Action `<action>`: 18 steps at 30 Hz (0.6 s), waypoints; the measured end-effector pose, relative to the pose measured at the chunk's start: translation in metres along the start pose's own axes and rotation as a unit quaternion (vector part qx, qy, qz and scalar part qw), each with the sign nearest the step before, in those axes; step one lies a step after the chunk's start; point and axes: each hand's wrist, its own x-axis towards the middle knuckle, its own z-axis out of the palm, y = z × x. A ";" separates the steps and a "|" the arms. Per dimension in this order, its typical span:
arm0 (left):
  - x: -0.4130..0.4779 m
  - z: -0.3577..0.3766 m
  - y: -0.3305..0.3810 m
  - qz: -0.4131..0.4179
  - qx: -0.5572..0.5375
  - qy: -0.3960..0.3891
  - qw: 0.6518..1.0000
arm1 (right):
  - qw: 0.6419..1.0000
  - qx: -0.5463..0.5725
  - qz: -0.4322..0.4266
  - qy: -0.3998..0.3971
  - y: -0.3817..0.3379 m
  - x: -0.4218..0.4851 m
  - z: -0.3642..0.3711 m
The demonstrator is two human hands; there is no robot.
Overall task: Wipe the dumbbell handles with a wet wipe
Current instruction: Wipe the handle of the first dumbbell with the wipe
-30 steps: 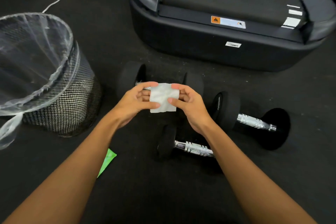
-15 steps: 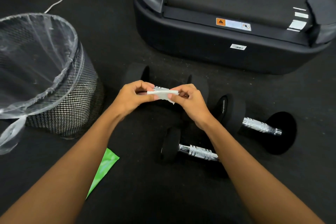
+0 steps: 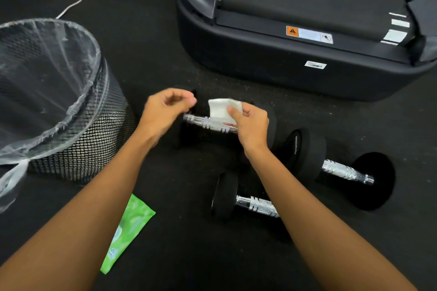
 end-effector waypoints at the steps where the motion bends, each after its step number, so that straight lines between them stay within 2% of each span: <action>1: 0.004 -0.002 0.000 0.034 0.042 0.040 0.998 | 0.999 -0.026 -0.022 0.018 0.000 0.003 0.002; 3: 0.009 -0.004 -0.002 0.085 0.158 0.082 0.980 | 0.996 -0.073 -0.053 0.019 -0.003 0.006 0.010; 5: 0.015 -0.004 -0.008 0.132 0.259 0.072 0.954 | 0.988 -0.133 -0.083 -0.001 -0.001 0.009 0.023; 7: 0.023 -0.001 -0.019 0.146 0.319 0.044 0.935 | 0.969 -0.215 -0.118 -0.022 0.005 0.011 0.036; 10: 0.035 0.003 -0.038 0.118 0.377 0.002 0.919 | 0.940 -0.292 -0.170 -0.045 0.016 0.014 0.054; 13: 0.039 0.005 -0.048 0.127 0.412 -0.010 0.902 | 0.906 -0.350 -0.230 -0.063 0.030 0.017 0.070; 16: 0.042 0.005 -0.055 0.147 0.413 0.002 0.899 | 0.867 -0.425 -0.230 -0.122 0.044 0.014 0.081; 18: 0.044 0.005 -0.056 0.157 0.407 0.020 0.900 | 0.858 -0.436 -0.230 -0.146 0.053 0.007 0.083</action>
